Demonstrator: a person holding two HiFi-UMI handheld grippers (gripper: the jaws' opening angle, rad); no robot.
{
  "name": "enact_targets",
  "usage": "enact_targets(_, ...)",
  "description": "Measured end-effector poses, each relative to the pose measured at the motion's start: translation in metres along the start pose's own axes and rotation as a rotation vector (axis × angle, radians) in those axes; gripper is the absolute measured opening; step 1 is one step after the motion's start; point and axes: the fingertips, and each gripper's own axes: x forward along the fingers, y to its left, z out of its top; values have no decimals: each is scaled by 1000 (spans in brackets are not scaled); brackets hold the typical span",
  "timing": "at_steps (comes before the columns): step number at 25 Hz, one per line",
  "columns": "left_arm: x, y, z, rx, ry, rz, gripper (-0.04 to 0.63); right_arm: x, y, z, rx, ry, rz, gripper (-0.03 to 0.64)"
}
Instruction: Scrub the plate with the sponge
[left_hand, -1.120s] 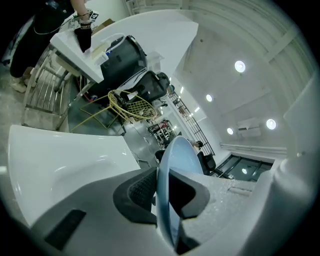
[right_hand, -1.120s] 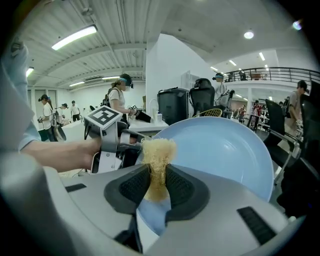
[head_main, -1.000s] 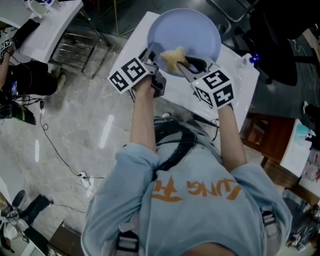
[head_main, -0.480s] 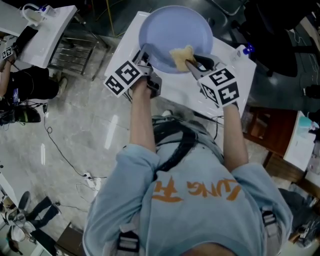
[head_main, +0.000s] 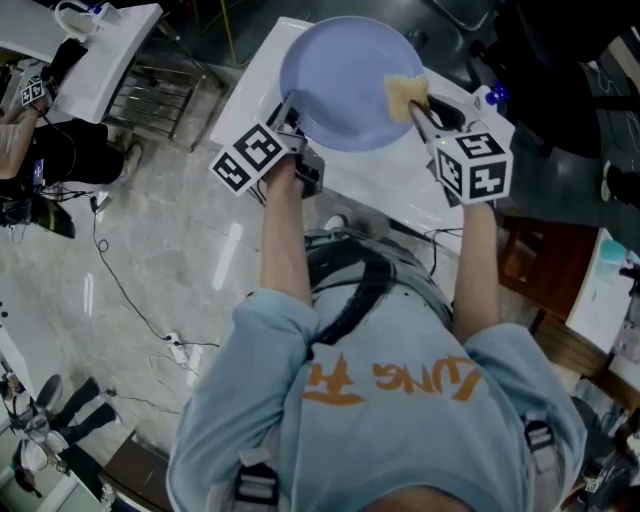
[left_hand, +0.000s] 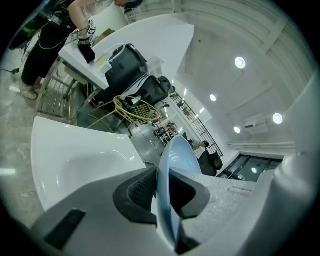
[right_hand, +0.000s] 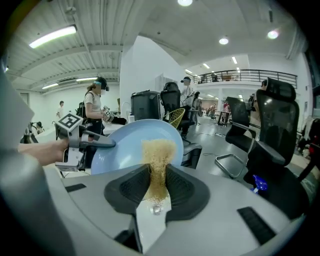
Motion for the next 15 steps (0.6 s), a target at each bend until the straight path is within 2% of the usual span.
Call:
enact_targets(2, -8, 2, -1, -3, -10, 12, 31, -2, 1, 6, 63, -40, 33, 95)
enact_targets(6, -27, 11, -5, -25, -43, 45, 31, -6, 14, 24, 223, -175, 167, 95)
enact_targets(11, -61, 29, -5, -57, -85, 92, 31, -8, 20, 32, 291, -245, 164, 95)
enact_targets(15, -94, 48, -9, -90, -124, 152, 32, -1, 41, 26, 310, -243, 221, 95)
